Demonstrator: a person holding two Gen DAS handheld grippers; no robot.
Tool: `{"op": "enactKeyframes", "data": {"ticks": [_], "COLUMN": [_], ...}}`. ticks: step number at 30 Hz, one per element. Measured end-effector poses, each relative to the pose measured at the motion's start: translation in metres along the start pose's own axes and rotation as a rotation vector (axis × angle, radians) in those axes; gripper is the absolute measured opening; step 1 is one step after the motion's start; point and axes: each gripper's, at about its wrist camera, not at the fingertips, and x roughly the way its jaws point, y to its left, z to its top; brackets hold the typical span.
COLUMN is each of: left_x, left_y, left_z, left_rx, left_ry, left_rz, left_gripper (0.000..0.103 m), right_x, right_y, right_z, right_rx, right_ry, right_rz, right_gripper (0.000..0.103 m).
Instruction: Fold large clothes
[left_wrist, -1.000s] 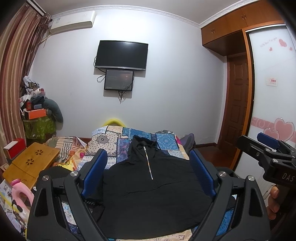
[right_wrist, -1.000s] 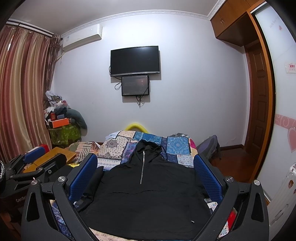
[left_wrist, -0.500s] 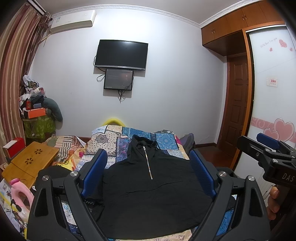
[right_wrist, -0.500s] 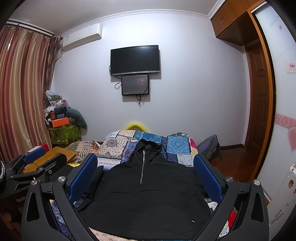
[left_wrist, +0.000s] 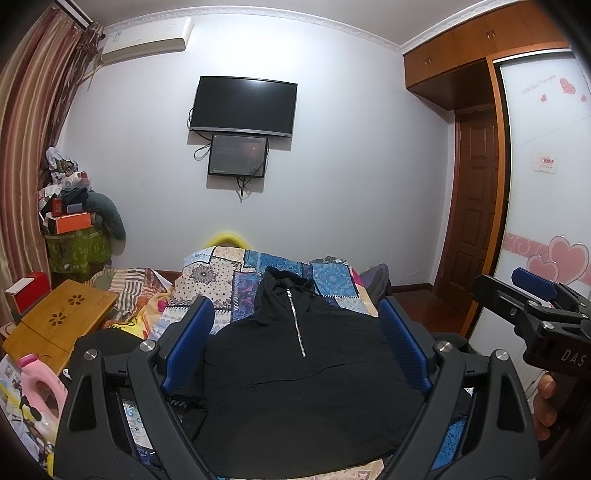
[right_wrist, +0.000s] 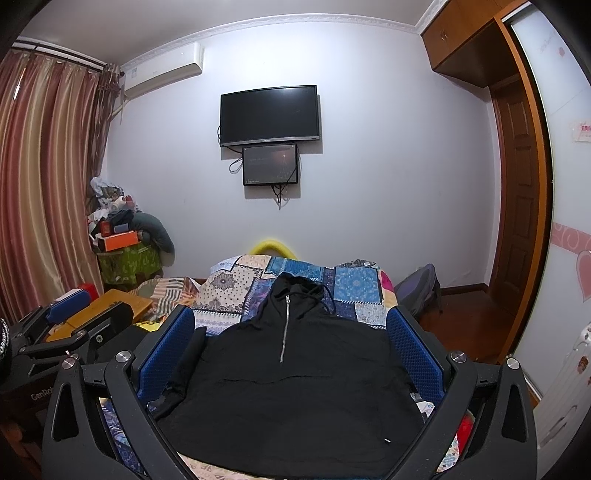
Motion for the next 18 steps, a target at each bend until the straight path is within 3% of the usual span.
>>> {"op": "enactKeyframes", "data": {"ticks": [12, 18], "left_x": [0.033, 0.059], "left_y": [0.027, 0.064], "left_z": [-0.005, -0.006], "left_rx": [-0.033, -0.056], "left_ry": [0.039, 0.062], "left_rz": [0.061, 0.162], "left_gripper": [0.092, 0.092], "right_x": [0.024, 0.044], "right_y": [-0.010, -0.016], "right_z": [-0.010, -0.015], "right_rx": [0.025, 0.034], "right_ry": [0.064, 0.118], "right_rz": [-0.018, -0.034], "right_gripper": [0.103, 0.103]}}
